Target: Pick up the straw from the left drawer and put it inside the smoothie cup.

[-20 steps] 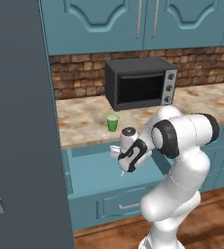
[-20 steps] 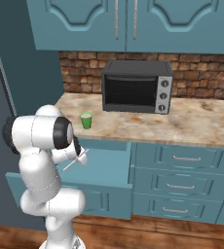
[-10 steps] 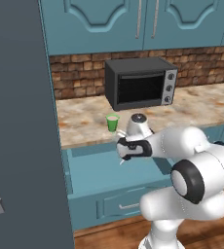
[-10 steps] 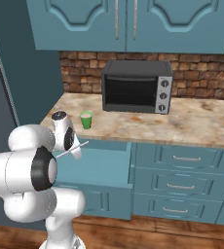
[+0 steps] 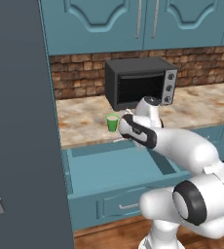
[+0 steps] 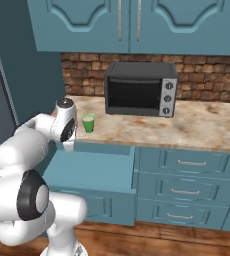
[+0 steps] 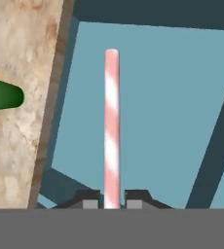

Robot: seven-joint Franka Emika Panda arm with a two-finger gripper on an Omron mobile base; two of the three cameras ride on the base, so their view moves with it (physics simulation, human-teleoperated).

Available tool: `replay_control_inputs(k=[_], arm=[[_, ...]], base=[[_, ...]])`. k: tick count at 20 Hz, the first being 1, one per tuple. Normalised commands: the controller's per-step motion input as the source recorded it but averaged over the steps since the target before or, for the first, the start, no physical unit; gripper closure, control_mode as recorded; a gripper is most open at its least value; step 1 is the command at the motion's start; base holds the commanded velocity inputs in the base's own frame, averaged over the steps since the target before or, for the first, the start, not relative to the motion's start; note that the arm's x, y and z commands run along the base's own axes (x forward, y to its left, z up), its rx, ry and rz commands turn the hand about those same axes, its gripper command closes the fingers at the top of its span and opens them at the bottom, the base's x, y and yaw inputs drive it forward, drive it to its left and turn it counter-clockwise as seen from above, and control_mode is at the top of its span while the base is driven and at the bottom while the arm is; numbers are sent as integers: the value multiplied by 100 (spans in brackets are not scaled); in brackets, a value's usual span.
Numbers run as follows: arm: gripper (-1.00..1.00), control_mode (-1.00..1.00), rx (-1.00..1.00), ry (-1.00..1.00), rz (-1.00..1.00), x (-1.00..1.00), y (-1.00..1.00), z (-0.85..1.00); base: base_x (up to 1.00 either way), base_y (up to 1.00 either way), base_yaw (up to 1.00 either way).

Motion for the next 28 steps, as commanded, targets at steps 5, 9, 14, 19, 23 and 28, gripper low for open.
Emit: replay_control_inputs(k=[5,9,14,19,23,28], arm=[[100,-100,37,-1,-31,4,21,36],[100,-100,44,0,-27,24,11,11],[100,-100,51,-5,-34,36,2,21],[100,-100,43,-13,-39,36,0,57],[100,-100,35,-12,-37,29,4,47],[100,-100,36,-1,-26,38,3,11]], base=[[0,0,0],[0,0,0],[0,0,0],[0,0,0],[0,0,0],[0,0,0]])
